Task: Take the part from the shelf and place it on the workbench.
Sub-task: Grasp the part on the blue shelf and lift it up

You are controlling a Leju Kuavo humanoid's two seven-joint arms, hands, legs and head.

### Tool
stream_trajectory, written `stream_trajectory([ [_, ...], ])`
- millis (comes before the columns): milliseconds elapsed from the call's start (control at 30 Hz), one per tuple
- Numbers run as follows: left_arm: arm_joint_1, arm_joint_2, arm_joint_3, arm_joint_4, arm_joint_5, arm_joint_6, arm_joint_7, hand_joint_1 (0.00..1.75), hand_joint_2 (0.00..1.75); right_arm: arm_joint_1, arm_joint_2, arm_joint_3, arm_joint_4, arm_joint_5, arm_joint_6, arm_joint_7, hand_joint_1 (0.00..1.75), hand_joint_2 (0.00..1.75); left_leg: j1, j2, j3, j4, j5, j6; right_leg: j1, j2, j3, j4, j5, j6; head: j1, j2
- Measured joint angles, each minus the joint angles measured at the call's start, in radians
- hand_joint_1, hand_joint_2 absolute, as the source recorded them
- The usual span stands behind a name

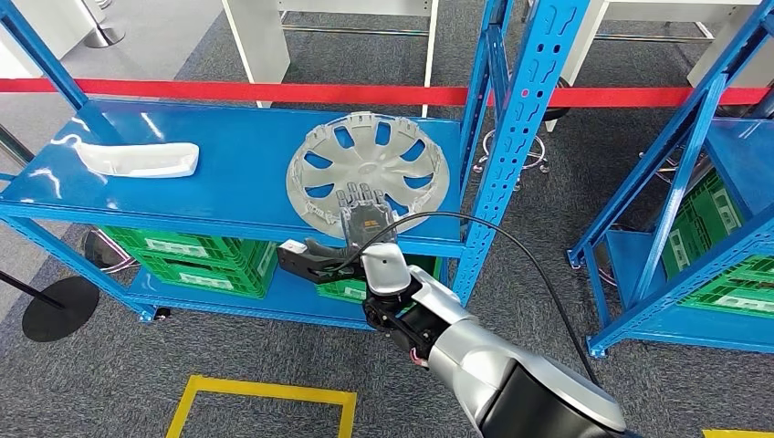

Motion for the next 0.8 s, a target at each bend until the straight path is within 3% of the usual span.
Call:
stream_trajectory([
  [500, 0.0, 0.006, 0.0, 0.0, -0.014, -0.009, 0.005, 0.0, 0.0, -0.006, -0.026, -0.025, 0.021, 0.0, -0.019, -0.045, 0.0, 0.0, 0.0, 0.0, 0.0, 0.0, 0.0, 0.0, 0.0, 0.0, 0.0, 0.0, 0.0, 0.0, 0.0, 0.0],
  [633, 0.0, 0.006, 0.0, 0.0, -0.014, -0.006, -0.007, 0.0, 0.0, -0.006, -0.018, -0.025, 0.021, 0.002, -0.019, -0.118, 0.0, 0.0, 0.0, 0.0, 0.0, 0.0, 0.0, 0.0, 0.0, 0.0, 0.0, 0.0, 0.0, 0.0, 0.0, 0.0],
  [800, 0.0, 0.004, -0.001, 0.0, -0.015, -0.007, -0.014, 0.0, 0.0, -0.001, 0.001, -0.023, 0.01, -0.001, 0.003, -0.288, 0.0, 0.0, 0.0, 0.0, 0.0, 0.0, 0.0, 0.0, 0.0, 0.0, 0.0, 0.0, 0.0, 0.0, 0.0, 0.0],
])
